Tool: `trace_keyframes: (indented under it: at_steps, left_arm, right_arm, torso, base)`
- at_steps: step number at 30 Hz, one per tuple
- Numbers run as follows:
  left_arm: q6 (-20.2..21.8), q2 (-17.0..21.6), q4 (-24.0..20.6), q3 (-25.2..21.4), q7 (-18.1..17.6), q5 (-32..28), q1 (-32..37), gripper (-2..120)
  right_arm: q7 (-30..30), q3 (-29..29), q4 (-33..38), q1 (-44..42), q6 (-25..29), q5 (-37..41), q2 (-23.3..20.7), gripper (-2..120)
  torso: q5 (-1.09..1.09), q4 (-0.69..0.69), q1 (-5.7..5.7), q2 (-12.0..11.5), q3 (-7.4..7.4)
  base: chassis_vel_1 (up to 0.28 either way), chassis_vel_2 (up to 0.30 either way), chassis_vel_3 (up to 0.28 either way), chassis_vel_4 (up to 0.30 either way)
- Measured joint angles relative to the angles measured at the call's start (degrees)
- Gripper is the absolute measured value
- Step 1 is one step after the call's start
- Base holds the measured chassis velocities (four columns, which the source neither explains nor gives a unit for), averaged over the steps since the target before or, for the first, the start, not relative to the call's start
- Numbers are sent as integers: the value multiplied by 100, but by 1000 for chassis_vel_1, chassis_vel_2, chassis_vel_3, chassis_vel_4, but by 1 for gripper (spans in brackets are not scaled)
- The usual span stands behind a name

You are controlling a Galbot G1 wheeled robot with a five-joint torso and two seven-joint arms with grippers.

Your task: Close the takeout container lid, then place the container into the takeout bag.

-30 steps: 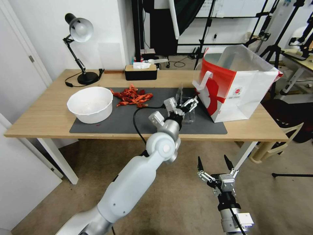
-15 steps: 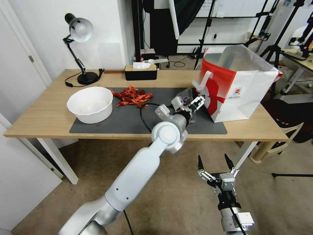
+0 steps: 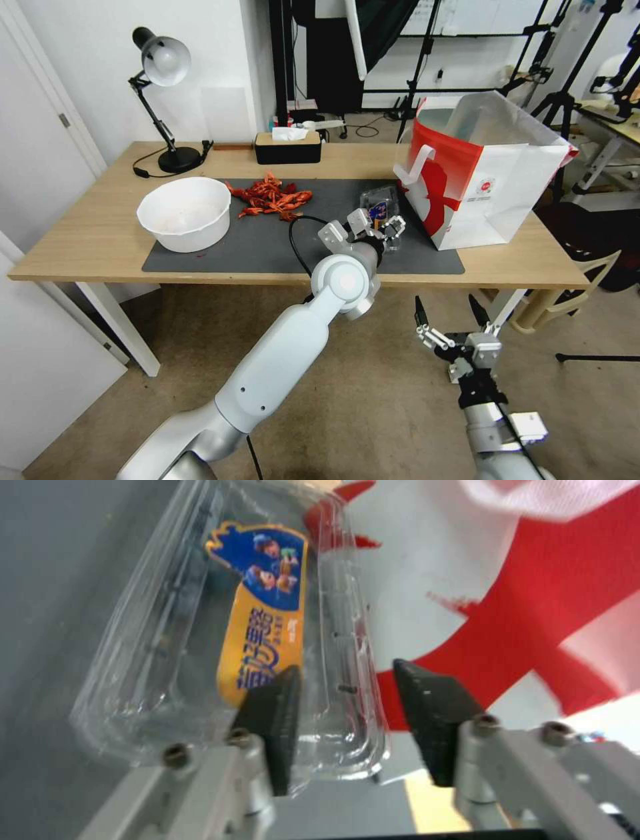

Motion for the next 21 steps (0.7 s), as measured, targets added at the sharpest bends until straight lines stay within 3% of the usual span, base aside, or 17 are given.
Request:
trace_keyframes:
  at_steps: [3, 4, 6, 7, 8, 9, 13, 17, 21]
  left_arm:
    - [18, -61, 71, 50, -57, 103, -11, 21]
    - [18, -61, 71, 50, -57, 103, -11, 21]
    - [15, -97, 109, 51, -74, 115, -35, 11]
    - [15, -97, 109, 51, -74, 115, -35, 11]
    - [10, -83, 129, 56, -75, 119, -37, 5]
    - [10, -83, 129, 56, -75, 119, -37, 5]
    - [-18, -7, 156, 45, -38, 122, -26, 0]
    - [-39, 9, 156, 43, -13, 119, -36, 0]
    - [-77, -10, 156, 50, -13, 118, -55, 0]
  right_arm:
    - [-387, 297, 237, 271, -448, 1392, -287, 100]
    - [-387, 297, 237, 271, -448, 1392, -287, 100]
    - [-297, 428, 397, 484, -777, 2359, -456, 100]
    - [-297, 428, 397, 484, -777, 2359, -456, 100]
    - [-50, 534, 541, 656, -1052, 3250, -580, 100]
    - [-50, 534, 541, 656, -1052, 3250, -580, 100]
    - [738, 715, 734, 1151, -1760, 5171, -847, 100]
    - [1229, 611, 616, 1573, -2174, 6032, -989, 100]
    - [1464, 419, 422, 1906, -2424, 6182, -1071, 100]
  torso:
    - [-1, 0, 0, 0, 0]
    - [-1, 0, 0, 0, 0]
    - [0, -1, 0, 0, 0]
    - [0, -1, 0, 0, 0]
    - [-1, 0, 0, 0, 0]
    - [-1, 0, 0, 0, 0]
    - [-1, 0, 0, 0, 0]
    - [-1, 1, 0, 0, 0]
    - [-1, 0, 0, 0, 0]
  base:
    - [0, 0, 0, 0]
    - [0, 0, 0, 0]
    - [0, 0, 0, 0]
    - [0, 0, 0, 0]
    - [0, 0, 0, 0]
    - [0, 0, 0, 0]
    - [0, 0, 0, 0]
    - [0, 0, 0, 0]
    - [0, 0, 0, 0]
